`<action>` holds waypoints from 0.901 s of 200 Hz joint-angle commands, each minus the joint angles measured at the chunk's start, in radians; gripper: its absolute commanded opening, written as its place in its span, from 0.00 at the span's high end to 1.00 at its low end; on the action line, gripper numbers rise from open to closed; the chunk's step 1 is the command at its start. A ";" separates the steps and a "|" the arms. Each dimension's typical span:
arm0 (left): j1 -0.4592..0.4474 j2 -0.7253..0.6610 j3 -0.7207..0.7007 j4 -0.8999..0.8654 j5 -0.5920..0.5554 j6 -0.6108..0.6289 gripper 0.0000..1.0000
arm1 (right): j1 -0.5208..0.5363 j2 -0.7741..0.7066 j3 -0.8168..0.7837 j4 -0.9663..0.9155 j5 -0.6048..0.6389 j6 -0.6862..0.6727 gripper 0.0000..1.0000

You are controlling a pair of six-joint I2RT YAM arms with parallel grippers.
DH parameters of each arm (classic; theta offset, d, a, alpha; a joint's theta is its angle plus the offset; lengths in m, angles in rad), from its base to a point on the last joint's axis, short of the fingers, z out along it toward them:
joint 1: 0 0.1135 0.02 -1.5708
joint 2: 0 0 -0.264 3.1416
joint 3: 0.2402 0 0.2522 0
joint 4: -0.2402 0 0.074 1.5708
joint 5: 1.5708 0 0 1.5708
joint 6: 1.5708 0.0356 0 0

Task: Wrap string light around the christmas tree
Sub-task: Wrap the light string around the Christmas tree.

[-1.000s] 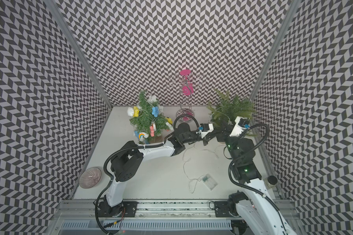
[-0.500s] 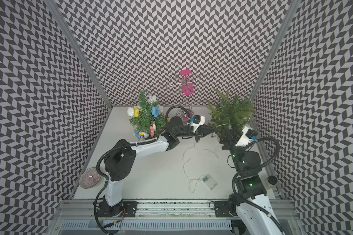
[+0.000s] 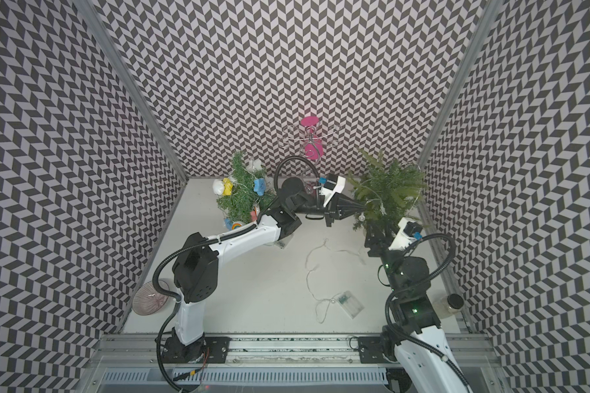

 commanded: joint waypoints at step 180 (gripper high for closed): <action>-0.121 0.218 0.431 -0.360 -0.704 0.950 1.00 | -0.003 -0.199 -0.140 0.102 0.306 0.029 0.47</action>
